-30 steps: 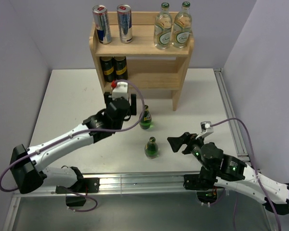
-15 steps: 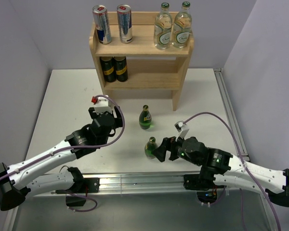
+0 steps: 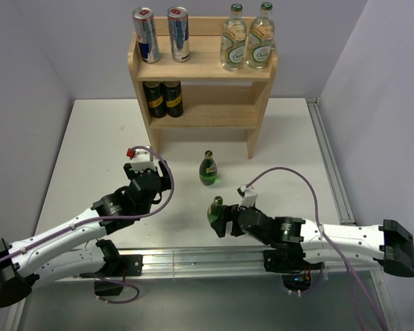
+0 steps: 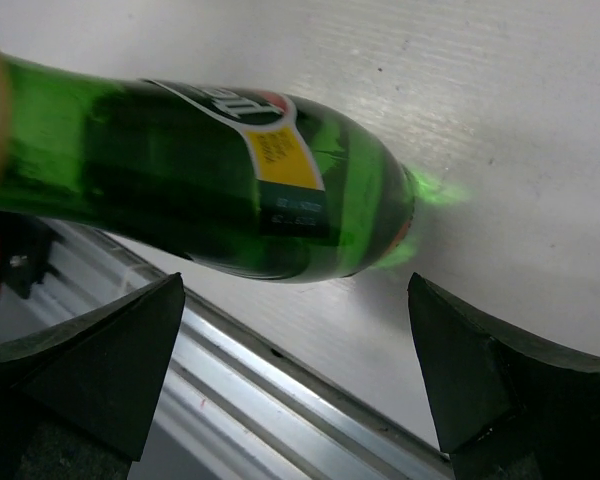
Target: Place and organize the beverage onto the shelf
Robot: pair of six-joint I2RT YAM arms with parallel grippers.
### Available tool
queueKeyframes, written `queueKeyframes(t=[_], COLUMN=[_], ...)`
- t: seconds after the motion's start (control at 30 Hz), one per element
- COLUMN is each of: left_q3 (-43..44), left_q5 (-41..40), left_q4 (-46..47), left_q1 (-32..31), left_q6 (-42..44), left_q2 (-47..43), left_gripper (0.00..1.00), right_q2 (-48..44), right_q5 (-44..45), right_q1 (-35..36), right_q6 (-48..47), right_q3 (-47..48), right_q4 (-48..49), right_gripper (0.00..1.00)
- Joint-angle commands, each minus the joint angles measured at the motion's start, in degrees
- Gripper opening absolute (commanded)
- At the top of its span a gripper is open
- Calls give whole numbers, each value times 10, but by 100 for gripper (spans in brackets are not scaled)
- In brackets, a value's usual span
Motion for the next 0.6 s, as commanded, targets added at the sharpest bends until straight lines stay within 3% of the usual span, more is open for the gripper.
queueKeyframes(t=[0.0, 0.2, 0.3, 0.57], left_q3=[-9, -33, -47, -57], left_q5=[-12, -15, -19, -32], left_q4=[31, 51, 64, 67], left_q1=[-3, -3, -3, -3], left_q6=[-15, -19, -25, -33], left_q2=[-5, -12, -16, -10], left_gripper=[79, 79, 79, 78], right_q2=[26, 52, 81, 180], right_q5=[117, 203, 228, 322], right_q1=[33, 50, 55, 85], right_q6=[38, 34, 13, -25], right_q3=[-12, -41, -74, -95], right_q4=[64, 112, 207, 352], right_gripper=[100, 100, 100, 100])
